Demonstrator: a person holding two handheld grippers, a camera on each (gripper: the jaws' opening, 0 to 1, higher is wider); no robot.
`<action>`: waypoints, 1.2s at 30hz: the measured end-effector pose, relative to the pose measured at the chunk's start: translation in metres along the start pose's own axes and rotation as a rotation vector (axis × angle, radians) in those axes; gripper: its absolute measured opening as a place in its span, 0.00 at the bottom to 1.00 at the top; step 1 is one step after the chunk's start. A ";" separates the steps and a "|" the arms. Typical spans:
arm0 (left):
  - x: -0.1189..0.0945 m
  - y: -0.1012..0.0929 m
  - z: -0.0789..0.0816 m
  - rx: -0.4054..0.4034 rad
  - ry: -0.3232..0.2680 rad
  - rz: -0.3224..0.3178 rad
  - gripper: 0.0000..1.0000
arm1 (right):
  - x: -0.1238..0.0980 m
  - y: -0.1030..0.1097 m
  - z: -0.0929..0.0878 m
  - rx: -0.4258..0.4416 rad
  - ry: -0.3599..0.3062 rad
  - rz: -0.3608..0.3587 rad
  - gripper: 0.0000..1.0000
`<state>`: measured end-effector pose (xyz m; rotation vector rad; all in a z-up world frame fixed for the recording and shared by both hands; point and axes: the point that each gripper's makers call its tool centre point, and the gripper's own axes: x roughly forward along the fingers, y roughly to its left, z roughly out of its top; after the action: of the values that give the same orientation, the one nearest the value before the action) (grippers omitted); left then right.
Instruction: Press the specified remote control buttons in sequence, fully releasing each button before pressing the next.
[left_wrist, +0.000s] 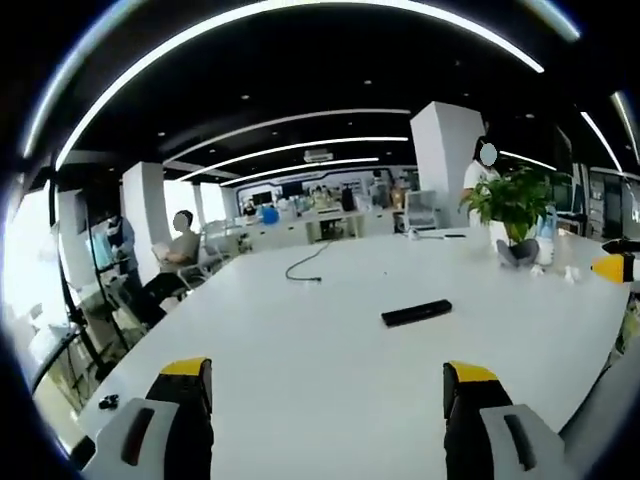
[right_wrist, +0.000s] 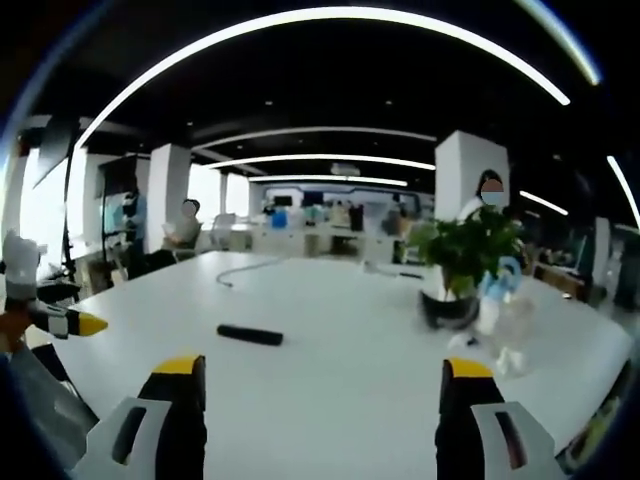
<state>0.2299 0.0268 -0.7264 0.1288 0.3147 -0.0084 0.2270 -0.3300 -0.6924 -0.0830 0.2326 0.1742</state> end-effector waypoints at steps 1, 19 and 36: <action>0.000 0.002 -0.001 0.014 0.019 0.008 1.00 | 0.000 0.000 -0.001 -0.006 0.004 -0.003 0.96; -0.001 0.000 -0.004 -0.028 0.034 -0.009 1.00 | 0.001 0.004 -0.007 -0.023 0.040 0.018 0.93; -0.006 -0.001 0.009 -0.005 -0.040 -0.001 1.00 | 0.003 0.011 -0.012 -0.045 0.065 0.045 0.90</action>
<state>0.2274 0.0246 -0.7160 0.1235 0.2753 -0.0111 0.2249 -0.3203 -0.7050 -0.1279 0.2954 0.2217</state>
